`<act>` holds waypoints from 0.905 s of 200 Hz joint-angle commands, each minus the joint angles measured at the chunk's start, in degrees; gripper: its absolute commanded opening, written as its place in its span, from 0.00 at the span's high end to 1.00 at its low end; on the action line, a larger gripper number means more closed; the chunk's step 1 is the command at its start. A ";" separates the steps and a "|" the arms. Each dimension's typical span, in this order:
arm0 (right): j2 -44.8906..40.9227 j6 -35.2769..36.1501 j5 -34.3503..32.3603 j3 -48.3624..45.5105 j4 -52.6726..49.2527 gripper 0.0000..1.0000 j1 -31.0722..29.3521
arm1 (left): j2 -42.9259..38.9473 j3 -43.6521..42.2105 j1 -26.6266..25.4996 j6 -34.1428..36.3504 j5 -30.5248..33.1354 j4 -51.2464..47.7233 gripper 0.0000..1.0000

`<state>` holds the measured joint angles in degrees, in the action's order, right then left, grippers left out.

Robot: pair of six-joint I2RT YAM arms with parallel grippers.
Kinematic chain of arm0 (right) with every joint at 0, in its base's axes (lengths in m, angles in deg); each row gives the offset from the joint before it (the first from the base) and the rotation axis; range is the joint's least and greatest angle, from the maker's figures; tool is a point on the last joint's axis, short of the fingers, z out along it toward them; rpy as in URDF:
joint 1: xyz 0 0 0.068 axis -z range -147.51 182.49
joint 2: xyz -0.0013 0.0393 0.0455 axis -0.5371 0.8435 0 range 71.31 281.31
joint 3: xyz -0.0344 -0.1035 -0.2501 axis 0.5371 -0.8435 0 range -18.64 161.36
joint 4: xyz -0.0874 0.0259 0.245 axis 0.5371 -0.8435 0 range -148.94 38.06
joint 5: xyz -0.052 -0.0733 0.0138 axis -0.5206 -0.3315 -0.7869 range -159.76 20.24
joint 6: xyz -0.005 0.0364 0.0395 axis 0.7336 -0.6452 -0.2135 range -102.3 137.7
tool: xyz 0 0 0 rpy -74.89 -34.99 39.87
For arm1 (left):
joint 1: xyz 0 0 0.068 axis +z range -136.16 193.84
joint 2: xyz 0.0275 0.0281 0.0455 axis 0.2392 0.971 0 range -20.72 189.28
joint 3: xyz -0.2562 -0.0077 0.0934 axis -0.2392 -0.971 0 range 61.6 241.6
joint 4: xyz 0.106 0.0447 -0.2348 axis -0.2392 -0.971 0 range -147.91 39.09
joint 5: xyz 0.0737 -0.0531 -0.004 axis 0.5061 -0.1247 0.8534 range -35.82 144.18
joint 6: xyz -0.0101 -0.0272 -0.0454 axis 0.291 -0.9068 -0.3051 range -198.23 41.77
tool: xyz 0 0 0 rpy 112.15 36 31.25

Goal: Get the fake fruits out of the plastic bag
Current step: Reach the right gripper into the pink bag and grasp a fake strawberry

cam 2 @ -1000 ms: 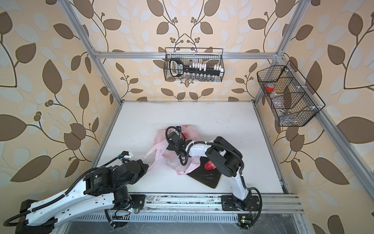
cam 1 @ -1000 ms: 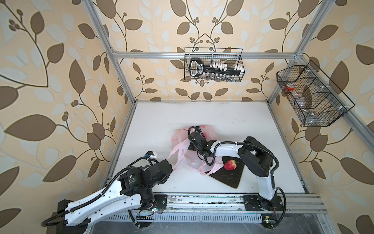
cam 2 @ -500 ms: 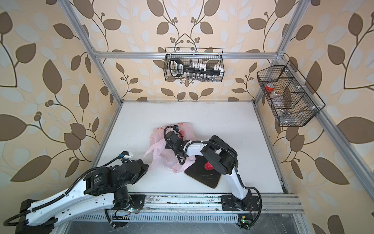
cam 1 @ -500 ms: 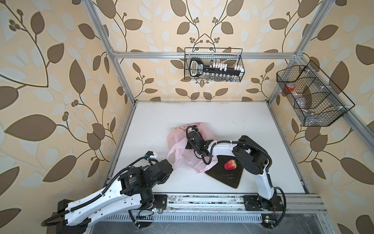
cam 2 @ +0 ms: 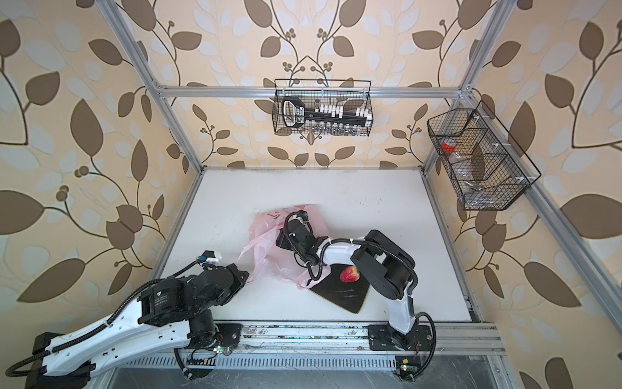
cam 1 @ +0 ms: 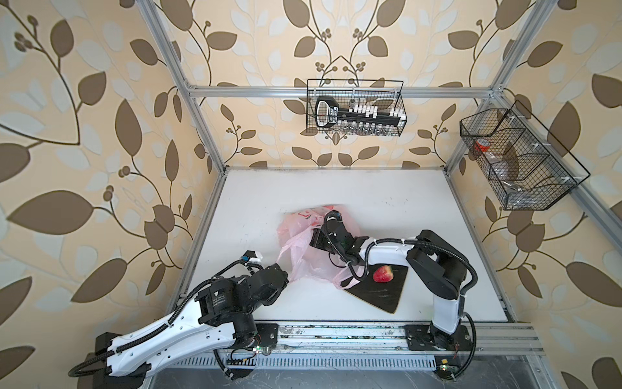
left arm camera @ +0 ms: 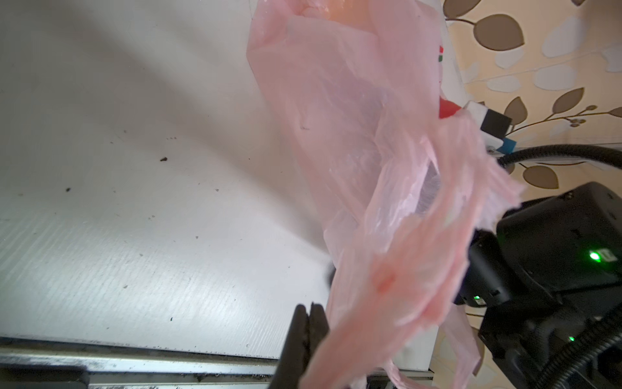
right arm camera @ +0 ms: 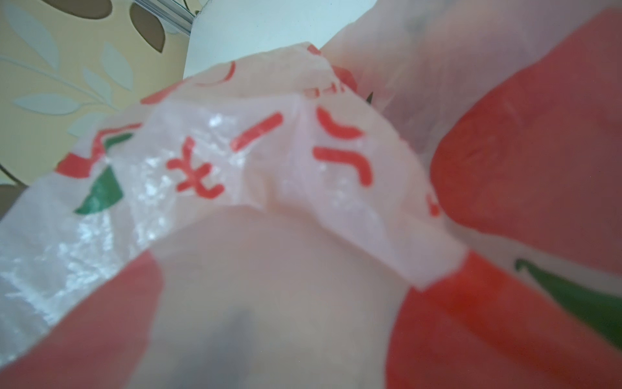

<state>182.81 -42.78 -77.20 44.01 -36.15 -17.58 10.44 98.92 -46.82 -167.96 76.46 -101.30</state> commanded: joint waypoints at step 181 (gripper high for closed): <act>16.40 -10.60 -8.75 22.25 -14.28 0.66 0.58 | 1.88 3.85 0.31 6.11 -7.91 -0.23 1.00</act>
<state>200.65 -55.29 -86.21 68.77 -48.32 -17.32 14.06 102.55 -46.82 -158.57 65.14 -97.43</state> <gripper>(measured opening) 0.452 0.047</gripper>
